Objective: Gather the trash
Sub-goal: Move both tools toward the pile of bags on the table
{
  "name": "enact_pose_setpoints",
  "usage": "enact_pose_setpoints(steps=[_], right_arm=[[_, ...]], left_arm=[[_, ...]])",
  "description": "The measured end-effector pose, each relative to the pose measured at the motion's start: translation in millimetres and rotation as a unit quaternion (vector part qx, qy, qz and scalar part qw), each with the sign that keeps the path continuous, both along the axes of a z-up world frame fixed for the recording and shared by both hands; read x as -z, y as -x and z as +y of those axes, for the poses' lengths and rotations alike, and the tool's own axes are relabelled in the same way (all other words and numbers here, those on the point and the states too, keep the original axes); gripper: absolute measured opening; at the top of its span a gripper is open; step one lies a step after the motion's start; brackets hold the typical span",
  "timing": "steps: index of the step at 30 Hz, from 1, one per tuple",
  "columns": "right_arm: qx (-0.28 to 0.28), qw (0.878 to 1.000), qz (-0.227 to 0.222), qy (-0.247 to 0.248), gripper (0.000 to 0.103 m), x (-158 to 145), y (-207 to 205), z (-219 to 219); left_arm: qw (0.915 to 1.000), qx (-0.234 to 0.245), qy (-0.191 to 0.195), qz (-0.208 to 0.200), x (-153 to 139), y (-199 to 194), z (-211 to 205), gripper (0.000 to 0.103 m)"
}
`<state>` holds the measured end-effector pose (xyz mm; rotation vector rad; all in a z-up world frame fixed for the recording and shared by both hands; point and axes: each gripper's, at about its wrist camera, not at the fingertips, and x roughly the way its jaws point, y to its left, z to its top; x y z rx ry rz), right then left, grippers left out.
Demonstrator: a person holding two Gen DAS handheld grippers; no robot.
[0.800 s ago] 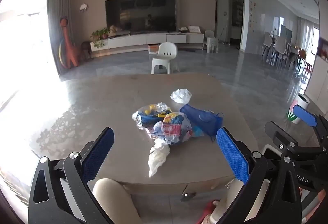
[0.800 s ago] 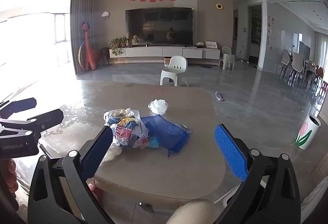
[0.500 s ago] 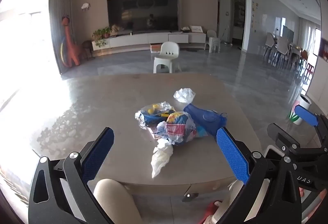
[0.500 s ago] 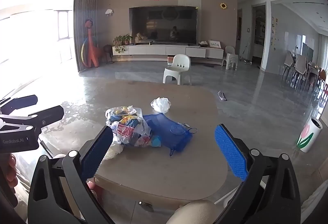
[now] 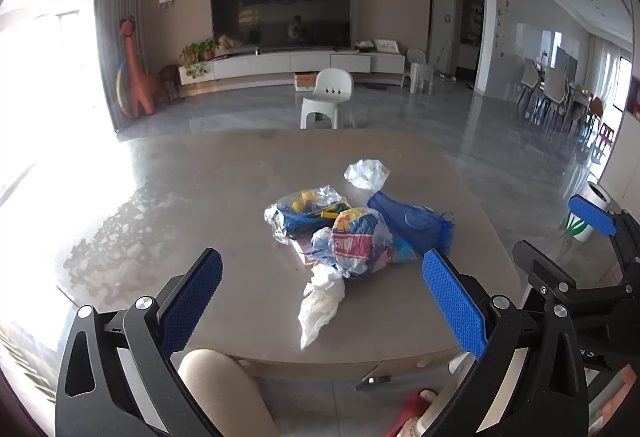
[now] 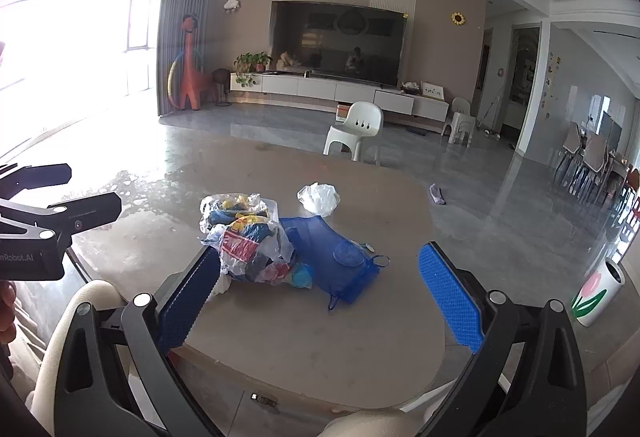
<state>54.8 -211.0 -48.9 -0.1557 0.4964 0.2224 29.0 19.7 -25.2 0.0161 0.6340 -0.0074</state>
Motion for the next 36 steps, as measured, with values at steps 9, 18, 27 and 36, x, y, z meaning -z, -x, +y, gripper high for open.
enact_pose_setpoints(steps=[9,18,27,36], right_arm=[[0.003,1.000,0.010,0.014,0.099,8.9,-16.6,-0.3],[-0.027,0.999,0.018,0.008,0.099,24.8,-41.0,-3.7],[-0.048,0.999,0.025,-0.007,0.099,40.8,-64.2,0.2],[-0.042,0.998,0.040,-0.009,0.099,62.0,-88.4,-8.7]], left_arm=[[0.9999,0.000,0.004,0.010,6.2,-14.2,3.5,0.098],[0.9998,0.020,0.005,0.005,25.3,-30.6,11.0,0.098],[0.9990,0.042,-0.012,0.009,47.8,-52.2,6.7,0.098],[0.9959,0.084,-0.024,0.024,78.5,-85.8,-12.6,0.098]])
